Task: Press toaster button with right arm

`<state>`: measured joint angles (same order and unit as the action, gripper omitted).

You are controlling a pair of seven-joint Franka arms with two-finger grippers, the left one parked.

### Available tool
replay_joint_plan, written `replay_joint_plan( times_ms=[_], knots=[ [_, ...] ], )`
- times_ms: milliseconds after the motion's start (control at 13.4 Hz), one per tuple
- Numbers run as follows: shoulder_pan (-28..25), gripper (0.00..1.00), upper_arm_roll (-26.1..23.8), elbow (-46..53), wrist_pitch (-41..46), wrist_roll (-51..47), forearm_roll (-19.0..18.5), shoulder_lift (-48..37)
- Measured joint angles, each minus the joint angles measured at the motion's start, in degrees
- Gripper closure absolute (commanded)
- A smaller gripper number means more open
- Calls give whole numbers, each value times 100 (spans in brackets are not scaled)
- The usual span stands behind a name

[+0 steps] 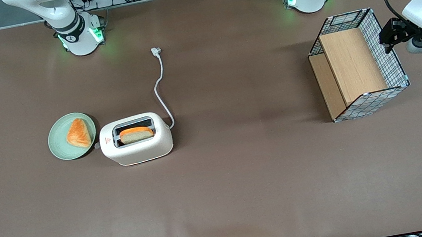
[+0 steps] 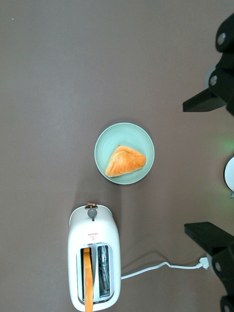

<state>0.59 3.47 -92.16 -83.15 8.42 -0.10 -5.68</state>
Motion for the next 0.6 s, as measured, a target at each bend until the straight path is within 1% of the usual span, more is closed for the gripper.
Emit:
replay_joint_plan(
  times_ms=[599],
  knots=[
    [-8, 0, -5, -1, 14, 0, 3, 161]
  ],
)
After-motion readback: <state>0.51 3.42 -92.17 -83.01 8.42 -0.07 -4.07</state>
